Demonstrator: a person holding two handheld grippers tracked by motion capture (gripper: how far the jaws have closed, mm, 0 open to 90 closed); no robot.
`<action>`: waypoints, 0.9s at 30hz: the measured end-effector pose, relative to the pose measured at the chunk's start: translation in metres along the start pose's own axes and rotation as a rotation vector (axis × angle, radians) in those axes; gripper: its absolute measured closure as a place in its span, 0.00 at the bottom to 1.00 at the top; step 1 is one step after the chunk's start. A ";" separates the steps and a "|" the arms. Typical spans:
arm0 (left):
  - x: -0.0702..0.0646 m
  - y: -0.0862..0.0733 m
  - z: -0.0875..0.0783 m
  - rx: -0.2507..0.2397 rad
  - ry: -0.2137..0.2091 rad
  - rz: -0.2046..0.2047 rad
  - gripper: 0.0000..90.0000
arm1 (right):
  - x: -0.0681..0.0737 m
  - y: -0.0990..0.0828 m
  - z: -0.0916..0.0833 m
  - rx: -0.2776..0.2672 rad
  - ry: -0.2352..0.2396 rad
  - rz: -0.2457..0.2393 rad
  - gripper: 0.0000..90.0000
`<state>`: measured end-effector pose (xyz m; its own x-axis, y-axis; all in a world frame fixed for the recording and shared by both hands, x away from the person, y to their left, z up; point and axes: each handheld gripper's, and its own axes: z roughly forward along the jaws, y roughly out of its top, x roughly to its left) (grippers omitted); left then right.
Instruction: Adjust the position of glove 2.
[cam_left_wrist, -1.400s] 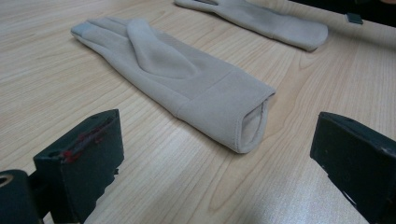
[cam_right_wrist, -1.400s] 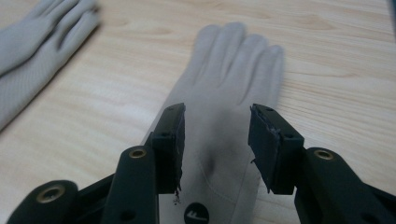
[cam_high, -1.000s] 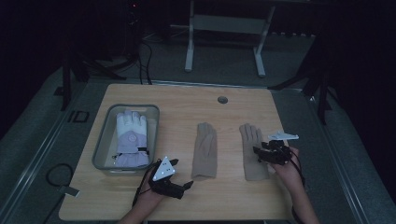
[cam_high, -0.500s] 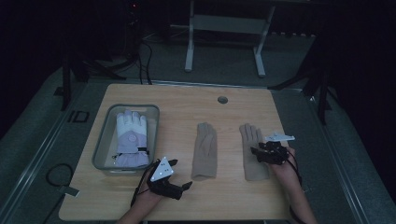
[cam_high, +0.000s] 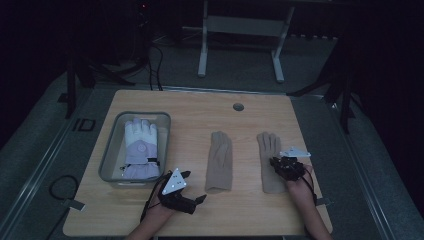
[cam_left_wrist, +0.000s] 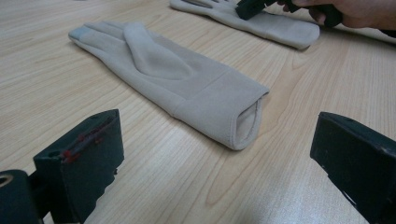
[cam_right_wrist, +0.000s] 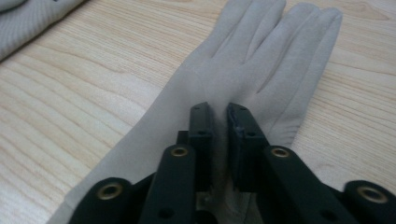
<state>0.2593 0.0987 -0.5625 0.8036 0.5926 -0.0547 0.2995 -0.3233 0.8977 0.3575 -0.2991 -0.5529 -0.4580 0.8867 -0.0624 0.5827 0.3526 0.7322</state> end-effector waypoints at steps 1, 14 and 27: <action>0.000 0.000 0.000 0.000 0.000 -0.001 0.03 | 0.001 0.001 0.000 0.001 -0.010 0.020 0.93; -0.001 0.000 0.001 0.007 0.005 -0.007 0.03 | 0.026 0.039 -0.031 -0.070 -0.097 0.146 0.94; -0.001 0.000 0.000 0.003 0.007 -0.005 0.03 | 0.073 0.084 -0.044 -0.165 -0.064 0.190 0.94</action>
<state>0.2590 0.0983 -0.5621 0.7986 0.5993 -0.0559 0.3050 -0.3228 0.8960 0.3431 -0.2180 -0.4660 -0.3049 0.9512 0.0477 0.5343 0.1294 0.8353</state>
